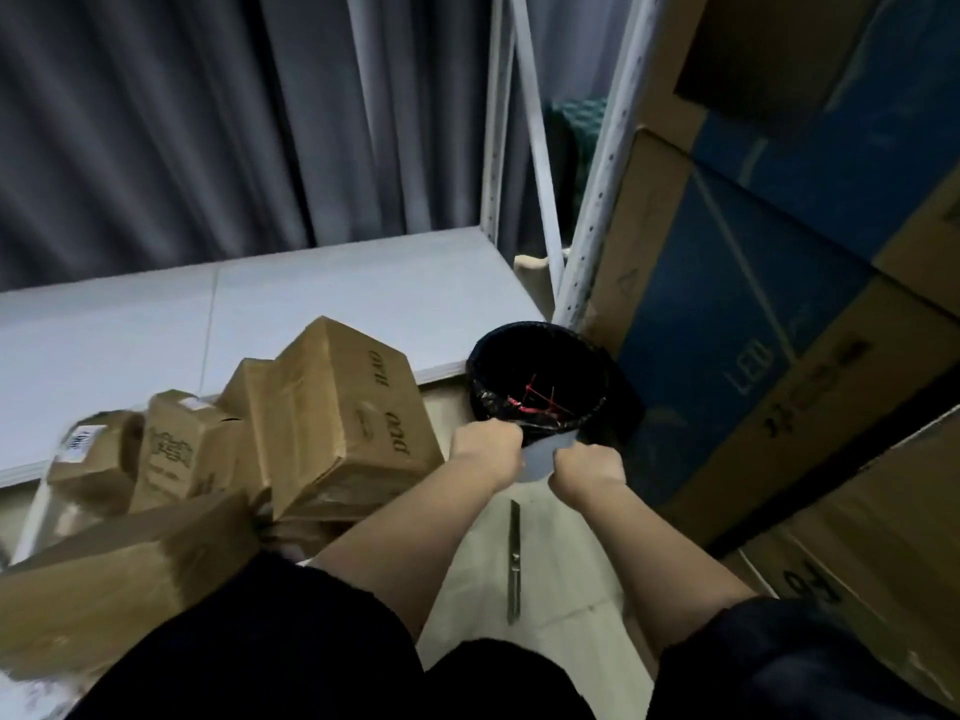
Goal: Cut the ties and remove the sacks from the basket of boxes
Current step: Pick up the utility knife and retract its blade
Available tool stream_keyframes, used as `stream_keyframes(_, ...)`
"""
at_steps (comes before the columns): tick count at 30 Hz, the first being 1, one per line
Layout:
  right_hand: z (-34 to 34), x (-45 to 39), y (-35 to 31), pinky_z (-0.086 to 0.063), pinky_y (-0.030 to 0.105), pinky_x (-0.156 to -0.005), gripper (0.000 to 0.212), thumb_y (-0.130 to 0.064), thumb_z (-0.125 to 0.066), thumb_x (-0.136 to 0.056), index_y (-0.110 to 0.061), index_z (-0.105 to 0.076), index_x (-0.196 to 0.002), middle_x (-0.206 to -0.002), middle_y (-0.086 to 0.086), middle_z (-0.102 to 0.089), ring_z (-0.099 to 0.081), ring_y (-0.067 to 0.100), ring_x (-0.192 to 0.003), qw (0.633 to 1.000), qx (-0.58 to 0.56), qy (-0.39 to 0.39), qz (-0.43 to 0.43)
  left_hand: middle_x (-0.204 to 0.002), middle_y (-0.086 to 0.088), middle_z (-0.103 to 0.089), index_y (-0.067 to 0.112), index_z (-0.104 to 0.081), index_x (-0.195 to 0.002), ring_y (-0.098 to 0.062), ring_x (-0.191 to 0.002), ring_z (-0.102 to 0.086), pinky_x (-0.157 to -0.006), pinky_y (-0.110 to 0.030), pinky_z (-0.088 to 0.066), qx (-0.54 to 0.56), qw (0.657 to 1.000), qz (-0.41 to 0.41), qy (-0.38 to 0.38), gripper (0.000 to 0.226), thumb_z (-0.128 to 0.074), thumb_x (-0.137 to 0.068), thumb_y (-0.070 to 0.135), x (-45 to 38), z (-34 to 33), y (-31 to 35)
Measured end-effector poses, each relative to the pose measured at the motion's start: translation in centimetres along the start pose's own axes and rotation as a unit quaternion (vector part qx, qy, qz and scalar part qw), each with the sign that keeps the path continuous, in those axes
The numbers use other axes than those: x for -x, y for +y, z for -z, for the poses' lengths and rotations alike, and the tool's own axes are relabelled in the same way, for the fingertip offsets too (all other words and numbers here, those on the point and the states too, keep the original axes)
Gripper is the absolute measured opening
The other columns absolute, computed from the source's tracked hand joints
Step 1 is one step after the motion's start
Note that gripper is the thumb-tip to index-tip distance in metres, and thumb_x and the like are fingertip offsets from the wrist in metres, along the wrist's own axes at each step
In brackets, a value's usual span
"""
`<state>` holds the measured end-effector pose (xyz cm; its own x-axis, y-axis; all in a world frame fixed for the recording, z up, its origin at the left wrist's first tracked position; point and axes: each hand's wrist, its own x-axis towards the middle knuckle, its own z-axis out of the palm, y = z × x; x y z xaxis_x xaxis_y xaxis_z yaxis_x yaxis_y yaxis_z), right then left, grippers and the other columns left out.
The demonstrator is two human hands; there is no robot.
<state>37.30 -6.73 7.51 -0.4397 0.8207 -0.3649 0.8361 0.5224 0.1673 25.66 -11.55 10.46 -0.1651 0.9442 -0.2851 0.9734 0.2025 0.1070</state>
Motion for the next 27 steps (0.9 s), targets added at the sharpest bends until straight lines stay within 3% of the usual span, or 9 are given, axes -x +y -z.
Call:
stream_keyframes(2, -2.6, -1.5, -0.2, -0.042, 0.029, -0.084, 0.032, -0.019, -0.039, -0.096, -0.015, -0.057, -0.122, -0.126, 0.006, -0.059, -0.056, 0.024, -0.116, 1.0, -0.008, -0.028, 0.004, -0.118, -0.012, -0.062, 0.01, -0.06, -0.114, -0.032, -0.109, -0.059, -0.074, -0.034, -0.042, 0.012, 1.0, 0.002, -0.025, 0.027, -0.044, -0.095, 0.019, -1.5, -3.0, 0.1)
stream_keyframes(6, -8.3, -4.3, -1.4, -0.045, 0.029, -0.083, 0.031, -0.019, -0.039, -0.096, -0.014, -0.057, -0.12, -0.125, 0.007, -0.061, -0.059, 0.025, -0.113, 0.997, -0.037, -0.064, 0.006, -0.124, -0.012, -0.059, 0.01, -0.058, -0.117, -0.03, -0.114, -0.057, -0.088, -0.034, -0.046, 0.077, 0.993, 0.022, -0.084, 0.029, -0.04, -0.096, 0.019, -4.3, -9.7, -0.3)
stream_keyframes(13, -18.6, -7.4, -3.4, -0.042, 0.028, -0.078, 0.031, -0.016, -0.038, -0.094, -0.014, -0.058, -0.118, -0.125, 0.007, -0.06, -0.058, 0.026, -0.112, 0.952, -0.234, -0.172, -0.096, -0.13, -0.013, -0.057, 0.01, -0.046, -0.133, -0.029, -0.12, -0.054, -0.101, -0.035, -0.043, 0.244, 0.95, 0.085, -0.173, 0.037, -0.042, -0.096, 0.012, -6.8, -21.1, -1.1)
stream_keyframes(16, -21.9, -8.0, -4.1, -0.044, 0.031, -0.088, 0.032, -0.023, -0.038, -0.095, -0.013, -0.054, -0.122, -0.127, 0.009, -0.058, -0.056, 0.027, -0.115, 0.904, -0.344, -0.209, -0.147, -0.123, -0.013, -0.06, 0.007, -0.049, -0.126, -0.029, -0.115, -0.057, -0.097, -0.037, -0.045, 0.295, 0.924, 0.107, -0.217, 0.033, -0.043, -0.094, 0.013, -7.5, -25.1, -0.8)
stream_keyframes(18, -23.5, -8.2, -4.5, -0.043, 0.032, -0.091, 0.039, -0.027, -0.044, -0.095, -0.01, -0.047, -0.129, -0.131, 0.013, -0.055, -0.054, 0.03, -0.119, 0.852, -0.44, -0.213, -0.187, -0.112, -0.014, -0.063, 0.009, -0.053, -0.114, -0.029, -0.106, -0.062, -0.091, -0.04, -0.048, 0.323, 0.912, 0.122, -0.223, 0.026, -0.048, -0.091, 0.016, -8.0, -28.4, -0.6)
stream_keyframes(21, -26.0, -8.6, -4.9, -0.047, 0.03, -0.078, 0.054, -0.022, -0.061, -0.084, -0.006, -0.045, -0.133, -0.126, 0.017, -0.054, -0.058, 0.028, -0.104, 0.748, -0.581, -0.199, -0.251, -0.081, 0.001, -0.059, 0.018, -0.056, -0.083, -0.009, -0.075, -0.062, -0.069, -0.021, -0.051, 0.376, 0.885, 0.154, -0.228, 0.007, -0.052, -0.088, 0.019, -8.0, -30.6, 0.5)
stream_keyframes(23, -26.8, -8.4, -5.0, -0.04, 0.022, -0.057, 0.035, -0.019, -0.06, -0.081, -0.011, -0.055, -0.114, -0.094, 0.011, -0.059, -0.055, 0.015, -0.071, 0.682, -0.651, -0.205, -0.263, -0.082, 0.001, -0.057, 0.008, -0.064, -0.095, -0.008, -0.086, -0.061, -0.076, -0.02, -0.042, 0.392, 0.872, 0.178, -0.233, 0.017, -0.05, -0.094, 0.017, -7.5, -31.7, 1.1)
stream_keyframes(25, -26.8, -8.3, -5.1, -0.032, 0.02, -0.053, 0.004, -0.019, -0.055, -0.087, -0.02, -0.051, -0.089, -0.072, 0.004, -0.052, -0.047, 0.01, -0.055, 0.638, -0.686, -0.235, -0.26, -0.105, -0.018, -0.061, -0.006, -0.055, -0.122, -0.024, -0.112, -0.059, -0.09, -0.025, -0.041, 0.419, 0.841, 0.236, -0.247, 0.035, -0.048, -0.095, 0.015, -7.2, -33.4, 1.5)
stream_keyframes(27, -27.1, -8.2, -5.1, -0.03, 0.017, -0.047, 0.012, -0.02, -0.057, -0.085, -0.017, -0.053, -0.074, -0.06, 0.004, -0.047, -0.043, 0.009, -0.044, 0.638, -0.687, -0.254, -0.24, -0.119, -0.027, -0.058, -0.009, -0.051, -0.123, -0.035, -0.116, -0.057, -0.094, -0.034, -0.046, 0.476, 0.796, 0.273, -0.254, 0.041, -0.05, -0.09, 0.016, -7.0, -33.9, 1.5)
